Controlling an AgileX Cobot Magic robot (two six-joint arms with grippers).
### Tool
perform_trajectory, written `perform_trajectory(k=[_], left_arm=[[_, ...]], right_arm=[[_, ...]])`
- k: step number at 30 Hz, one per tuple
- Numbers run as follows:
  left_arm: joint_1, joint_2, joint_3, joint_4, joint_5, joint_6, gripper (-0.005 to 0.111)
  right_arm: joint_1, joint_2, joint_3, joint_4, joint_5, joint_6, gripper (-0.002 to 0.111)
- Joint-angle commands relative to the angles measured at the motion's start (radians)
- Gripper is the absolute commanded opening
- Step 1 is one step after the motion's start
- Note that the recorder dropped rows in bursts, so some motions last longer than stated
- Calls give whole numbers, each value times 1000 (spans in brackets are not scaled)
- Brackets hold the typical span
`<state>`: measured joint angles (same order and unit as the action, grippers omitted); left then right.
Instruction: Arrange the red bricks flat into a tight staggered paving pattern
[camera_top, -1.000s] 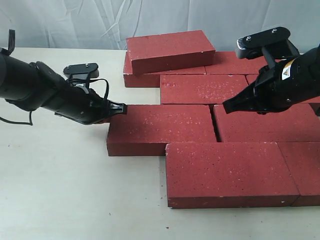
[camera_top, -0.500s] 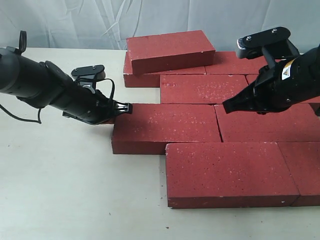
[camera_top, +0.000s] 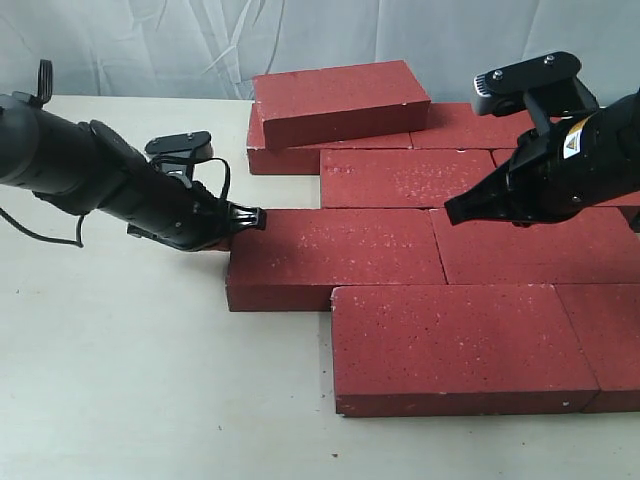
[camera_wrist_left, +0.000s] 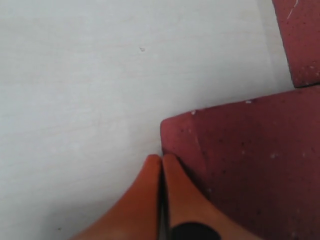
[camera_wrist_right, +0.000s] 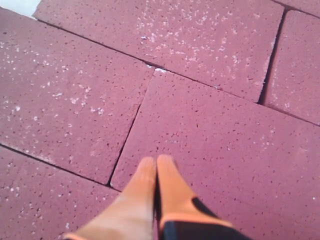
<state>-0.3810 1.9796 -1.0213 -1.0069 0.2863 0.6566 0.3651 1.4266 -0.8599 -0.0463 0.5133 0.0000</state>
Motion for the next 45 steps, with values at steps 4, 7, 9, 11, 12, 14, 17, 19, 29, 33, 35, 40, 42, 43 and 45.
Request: perform_trajectory(k=[4,7,9,11,12,14,17,19,29,33,35,40,42,43,45], left_arm=[[-43,11,-5,0,24,2,0],[-41,11,-5,27,24,0,0],[-41,11,-5,48,24,-2,0],[-39,11,-5,91,26,-2,0],[-34,11,-5,104,27,-7,0],[-19,11,-5,104,27,-18,0],[6,11,-5,106,27,-32,0],[23,11,-5,123,36,-32,0],[52,11,-5,151,58,-32,0],[52,11,-5,185,58,-32,0],[52,11,-5,193,62,-32,0],[52,9,-5,193,56,-32,0],[52,9,-5,196,65,-32,0],[52,9,-5,196,73,-32,0],[52,9,-5,196,78,-32,0]], right_arm=[[-5,-7,4,-3,-10,-6,-1],[-5,-7,4,-3,-11,-6,-1],[-5,-7,4,-3,-11,-8,-1],[-5,-7,4,-3,-9,-8,-1],[-5,-7,4,-3,-7,-8,-1],[-5,-7,4,-3,-5,-8,-1],[-5,-7,4,-3,-5,-8,-1],[-5,-7,4,-3,-5,-8,-1],[-5,-7,4,-3,-9,-8,-1],[-5,-7,4,-1,-9,-8,-1],[-5,-7,4,6,-9,-8,-1],[-5,-7,4,13,-7,-8,-1],[-5,-7,4,16,6,-10,-1],[-5,-7,4,16,13,-10,-1],[-5,-7,4,16,15,-10,-1]])
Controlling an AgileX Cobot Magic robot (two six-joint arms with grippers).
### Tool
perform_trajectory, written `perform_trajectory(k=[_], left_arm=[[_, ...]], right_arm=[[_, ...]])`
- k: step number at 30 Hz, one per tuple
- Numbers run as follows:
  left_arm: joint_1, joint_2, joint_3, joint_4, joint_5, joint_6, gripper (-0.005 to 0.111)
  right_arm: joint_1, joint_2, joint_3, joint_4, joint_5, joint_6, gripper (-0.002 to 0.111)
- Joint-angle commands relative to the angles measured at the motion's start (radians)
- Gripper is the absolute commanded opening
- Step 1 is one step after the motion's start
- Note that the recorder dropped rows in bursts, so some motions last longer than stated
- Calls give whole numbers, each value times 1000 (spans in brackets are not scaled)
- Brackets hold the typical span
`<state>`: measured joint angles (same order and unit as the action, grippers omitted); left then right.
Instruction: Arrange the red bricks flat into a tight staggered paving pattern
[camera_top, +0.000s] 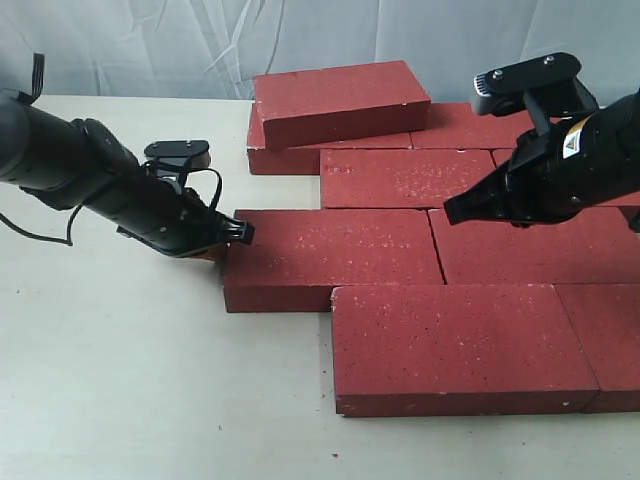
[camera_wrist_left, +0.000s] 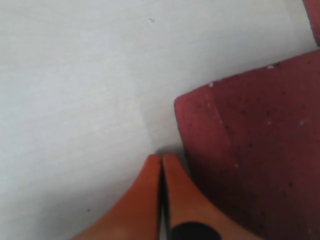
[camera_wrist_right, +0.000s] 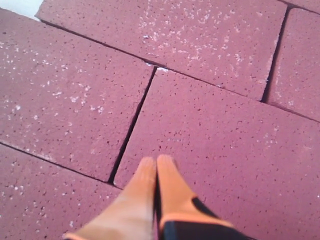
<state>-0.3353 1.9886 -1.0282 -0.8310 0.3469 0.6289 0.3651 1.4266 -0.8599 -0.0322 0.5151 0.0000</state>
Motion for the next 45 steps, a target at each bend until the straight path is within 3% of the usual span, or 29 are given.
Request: perform_trajectory(k=[1,16,21,26,37,45], left_arm=[[4,0,2,20,15,-4,0],[4,0,2,-43,99,3,0],[4,0,2,5,104,3,0],[59,0,2,86,68,-98,0],[229,-135,2,325,305,-177,0],[238,-385,46,326,358,-185,0]], right_arm=[[-5,-7,4,2,12,-10,-1],[-5,-7,4,24,-37,-10,-1],[-5,-7,4,24,-44,-10,-1],[-5,-7,4,24,-42,-10,-1],[-5,-3,4,43,-33,-57,-1],[-5,-3,-63,206,139,-233,-1]])
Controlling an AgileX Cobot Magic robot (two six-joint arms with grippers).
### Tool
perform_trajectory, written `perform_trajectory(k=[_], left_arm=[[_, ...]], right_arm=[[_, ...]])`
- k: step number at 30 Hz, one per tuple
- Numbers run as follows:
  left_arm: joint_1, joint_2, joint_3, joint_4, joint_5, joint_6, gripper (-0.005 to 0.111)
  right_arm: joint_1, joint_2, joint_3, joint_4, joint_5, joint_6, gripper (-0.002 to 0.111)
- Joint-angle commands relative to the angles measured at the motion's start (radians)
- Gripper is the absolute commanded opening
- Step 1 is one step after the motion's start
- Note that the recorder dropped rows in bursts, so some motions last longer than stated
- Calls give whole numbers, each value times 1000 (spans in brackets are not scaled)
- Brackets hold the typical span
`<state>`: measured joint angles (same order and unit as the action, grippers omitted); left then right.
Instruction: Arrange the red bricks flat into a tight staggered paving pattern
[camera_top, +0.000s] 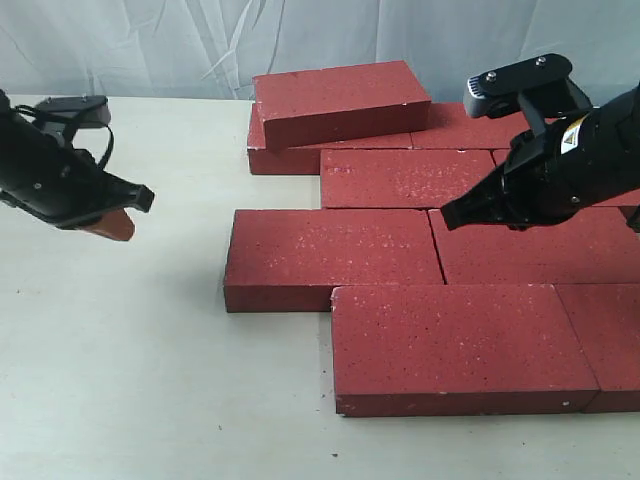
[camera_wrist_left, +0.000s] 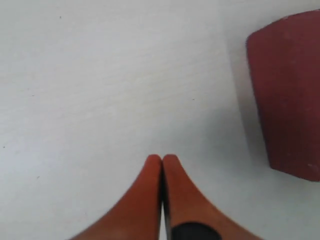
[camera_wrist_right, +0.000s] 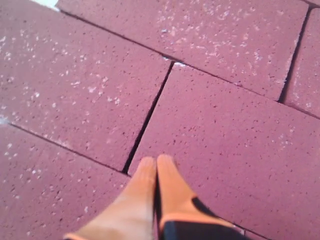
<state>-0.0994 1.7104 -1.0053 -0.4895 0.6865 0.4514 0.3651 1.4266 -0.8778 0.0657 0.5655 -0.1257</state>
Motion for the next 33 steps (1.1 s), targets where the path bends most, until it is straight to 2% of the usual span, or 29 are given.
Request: perform_trajectory(k=[1,4,7,13,16,20,26,29,33], left_arm=[[2,-137,25,-42,44,-8,0],[2,-177,25,-118,64,-6,0],[2,-185,25,-219,24,10,0],[2,-167,0,-388,-255,210,0],[2,-67,-140,-426,-268,263,0],[2,110,-342,-430,-235,263,0],[2,349,-604,-442,-188,238,0],[-2,454,-714,-442,-151,235,0],[-4,541,-808,-445,-121,208,0]], right_arm=[[-5,-3,-63,181,136,-153,-1],[-5,-3,-76,320,168,-325,-1],[-9,10,-98,384,89,-421,-1],[-88,178,-367,381,197,-419,-1],[-182,359,-636,404,232,-393,-1],[-249,578,-922,415,294,-393,-1],[-275,889,-1290,413,290,-349,-1],[-275,1017,-1426,399,254,-340,-1],[-284,1099,-1496,387,232,-306,-1]])
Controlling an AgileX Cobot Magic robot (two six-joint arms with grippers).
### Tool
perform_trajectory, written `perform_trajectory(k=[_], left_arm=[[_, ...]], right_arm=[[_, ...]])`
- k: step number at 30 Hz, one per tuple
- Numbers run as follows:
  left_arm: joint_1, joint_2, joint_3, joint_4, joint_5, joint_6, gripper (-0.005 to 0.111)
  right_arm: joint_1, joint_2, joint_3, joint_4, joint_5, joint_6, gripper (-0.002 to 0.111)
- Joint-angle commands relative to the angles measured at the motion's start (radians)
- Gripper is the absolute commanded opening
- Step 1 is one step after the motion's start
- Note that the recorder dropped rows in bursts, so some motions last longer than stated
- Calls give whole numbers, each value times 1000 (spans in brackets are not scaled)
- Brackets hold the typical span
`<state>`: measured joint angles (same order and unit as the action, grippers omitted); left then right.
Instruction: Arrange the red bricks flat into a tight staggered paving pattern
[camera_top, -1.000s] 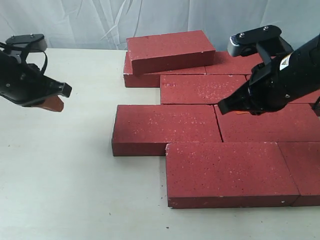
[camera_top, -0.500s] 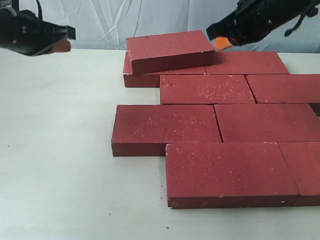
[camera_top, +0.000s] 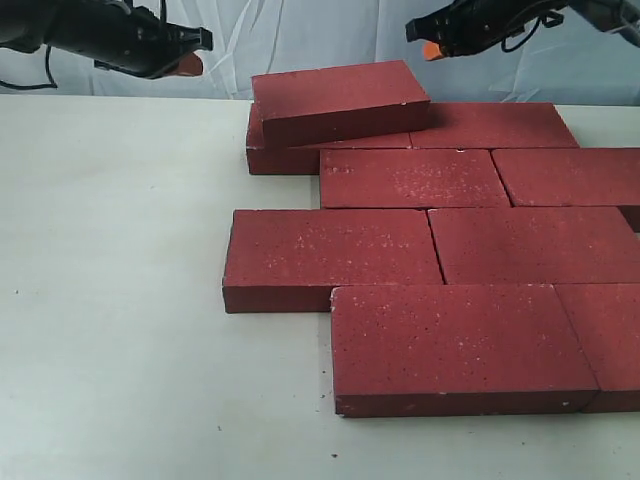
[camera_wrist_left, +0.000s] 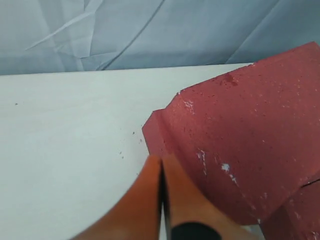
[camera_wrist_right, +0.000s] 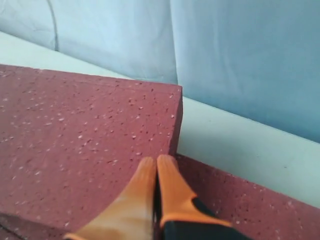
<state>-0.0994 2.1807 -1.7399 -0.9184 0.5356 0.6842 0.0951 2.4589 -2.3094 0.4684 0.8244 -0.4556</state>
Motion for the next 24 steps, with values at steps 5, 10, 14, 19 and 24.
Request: perform_trajectory(k=[5,10,14,19,24], left_arm=[[-23,150,-160,-16,75,-29,0],[-59,174,-171,12,71,-29,0],[-70,176,-171,12,62,-50,0],[-82,176,-171,13,64,-56,0],[-95,176,-171,17,67,-56,0]], right_arm=[[-17,107,-74,-35,-23,24,-1],[-17,109,-74,-37,50,24,-1],[-17,109,-74,-37,92,22,-1],[-14,109,-74,-37,135,6,-1],[-14,97,-74,-26,160,6,-1]])
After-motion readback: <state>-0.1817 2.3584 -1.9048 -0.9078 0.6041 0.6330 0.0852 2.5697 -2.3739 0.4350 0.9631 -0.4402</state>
